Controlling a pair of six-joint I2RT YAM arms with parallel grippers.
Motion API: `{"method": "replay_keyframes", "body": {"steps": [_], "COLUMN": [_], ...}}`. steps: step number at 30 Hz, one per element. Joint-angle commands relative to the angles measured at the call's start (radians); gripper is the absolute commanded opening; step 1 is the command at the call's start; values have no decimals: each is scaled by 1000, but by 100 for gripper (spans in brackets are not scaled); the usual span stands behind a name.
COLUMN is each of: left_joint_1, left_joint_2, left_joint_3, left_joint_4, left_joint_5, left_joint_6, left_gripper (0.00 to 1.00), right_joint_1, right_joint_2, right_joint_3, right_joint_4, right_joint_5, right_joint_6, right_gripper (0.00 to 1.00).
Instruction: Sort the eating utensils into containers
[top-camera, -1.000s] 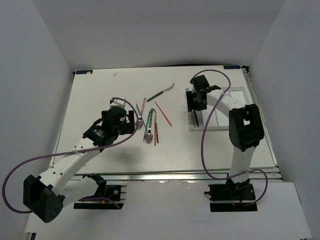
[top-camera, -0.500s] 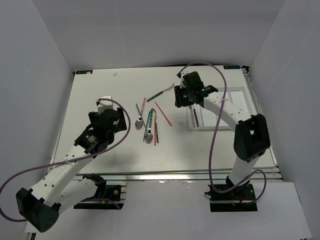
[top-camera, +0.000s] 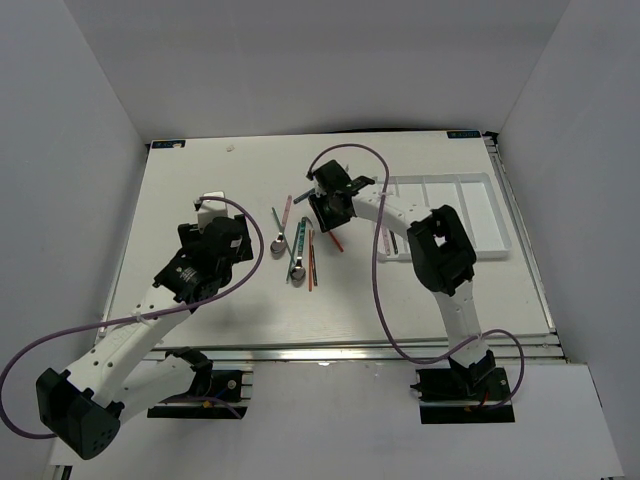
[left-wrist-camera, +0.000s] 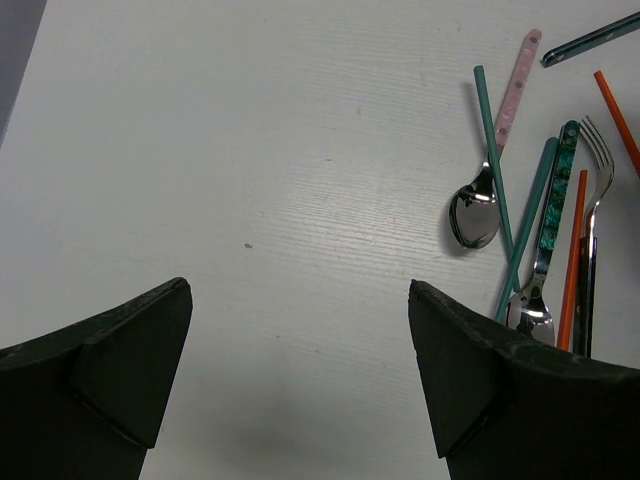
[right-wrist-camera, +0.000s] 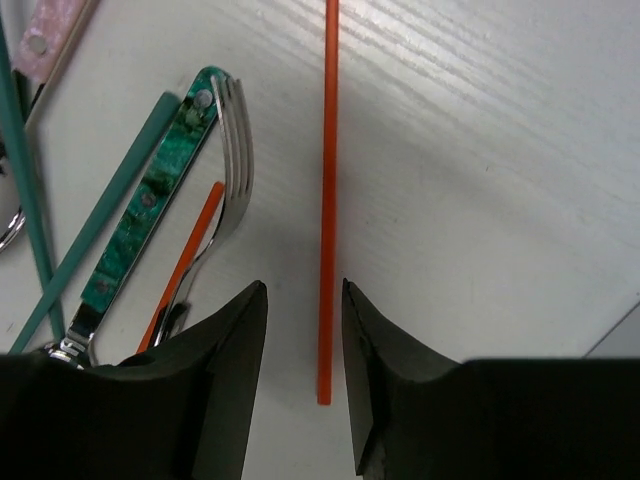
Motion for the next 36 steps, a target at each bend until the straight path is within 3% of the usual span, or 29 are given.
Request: {"method": "replay_keyframes", "body": {"steps": [1,5,7,12,13,19,22,30,36], "left_joint_1": [-1,-1,-1,-1,-1,-1,-1,-1,-2], "left_joint_2": [-15,-12,-10,-12,-13,-10,-12,-25,-15], "left_joint_3": [-1,-1,-1,0,-1,-1,-1,-11,-8], "left_joint_4": [-4,-4,-4,-4,-4,-4,-5,-8,-13], "left_joint_5": [-7,-3,-1,0,0,3,3,3,3], "left_joint_6": [-3,-1,0,0,0,2,2,-6,-7], "left_gripper": [98,98,98,98,98,98,98,98,98], "right_joint_1": [0,0,0,0,1,-3,-20,-187,-339], "right_joint_2": [42,88,102,116,116,23,-117,-378,-355], "right_joint_3": [64,73,75,43,37,-8,-49,-259,-293], "right_joint_4": [-38,-39,-45,-67,-75,-76,-39,7,-16], "right_joint_5": [69,97,97,93,94,51,50,25,94], "right_joint_6": [-20,-31,-31,-29,-32,-12,31,51,15], "right_gripper": [41,39,32,1,0,0,0,0,0]}}
